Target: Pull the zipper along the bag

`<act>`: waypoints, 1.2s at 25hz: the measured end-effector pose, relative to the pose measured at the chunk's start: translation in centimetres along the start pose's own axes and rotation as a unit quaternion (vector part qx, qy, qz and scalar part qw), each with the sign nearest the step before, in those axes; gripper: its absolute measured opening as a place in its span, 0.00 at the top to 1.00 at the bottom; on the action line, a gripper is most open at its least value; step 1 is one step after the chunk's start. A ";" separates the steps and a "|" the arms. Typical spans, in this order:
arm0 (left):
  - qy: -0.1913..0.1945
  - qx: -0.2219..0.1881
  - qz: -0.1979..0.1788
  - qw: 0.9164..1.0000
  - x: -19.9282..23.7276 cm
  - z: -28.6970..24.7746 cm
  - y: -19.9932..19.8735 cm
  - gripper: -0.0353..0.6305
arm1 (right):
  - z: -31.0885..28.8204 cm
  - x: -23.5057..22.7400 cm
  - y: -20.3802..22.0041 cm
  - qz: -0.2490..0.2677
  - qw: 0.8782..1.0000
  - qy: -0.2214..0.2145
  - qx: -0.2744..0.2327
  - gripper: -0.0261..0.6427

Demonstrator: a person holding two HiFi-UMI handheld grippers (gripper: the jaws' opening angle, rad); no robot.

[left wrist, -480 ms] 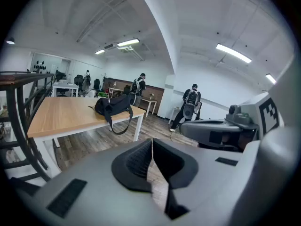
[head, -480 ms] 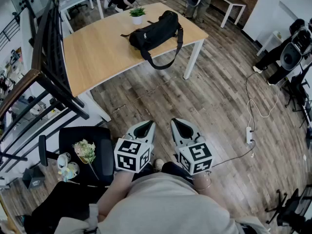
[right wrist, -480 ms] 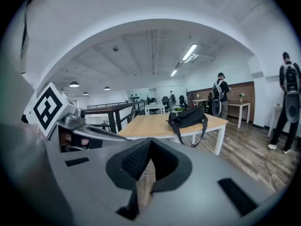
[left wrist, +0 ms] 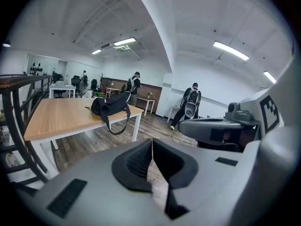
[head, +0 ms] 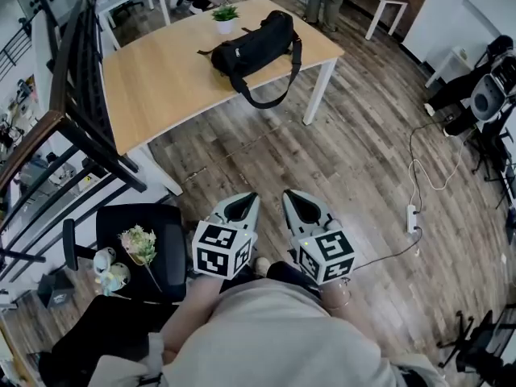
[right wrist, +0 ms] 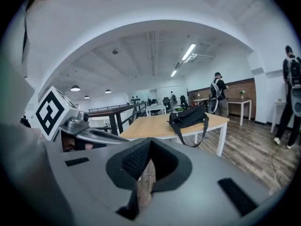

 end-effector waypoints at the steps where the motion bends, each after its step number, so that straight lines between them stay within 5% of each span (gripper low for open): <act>1: 0.000 0.000 -0.001 1.000 0.0 -0.1 0.0 0.91 | 0.0 -0.1 -0.1 -0.008 1.000 -0.005 -0.006 0.95; 15: -0.023 -0.015 0.004 1.000 -1.1 -2.3 0.3 0.91 | 1.8 -4.3 0.6 -0.022 1.000 0.003 -0.019 0.94; 20: -0.035 -0.005 0.000 0.999 -1.5 -3.3 0.3 0.91 | 1.9 -5.2 1.0 -0.029 0.999 -0.002 -0.013 0.84; 24: -0.029 0.003 0.004 1.000 -1.7 -4.2 0.0 0.75 | 1.3 -6.1 0.5 -0.033 0.999 -0.007 -0.013 0.81; 30: -0.022 0.017 0.008 1.000 -0.4 -6.6 0.1 0.75 | -0.6 -7.5 0.8 -0.039 0.999 -0.017 -0.001 0.80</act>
Point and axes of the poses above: the fingertips, and each gripper's own axes: z backward along the fingers, x to its left, y out of its underside, the point moved 3 cm from there along z, backward along the fingers, and after that the axes turned 7 degrees about -y, right-handed, at the moved point
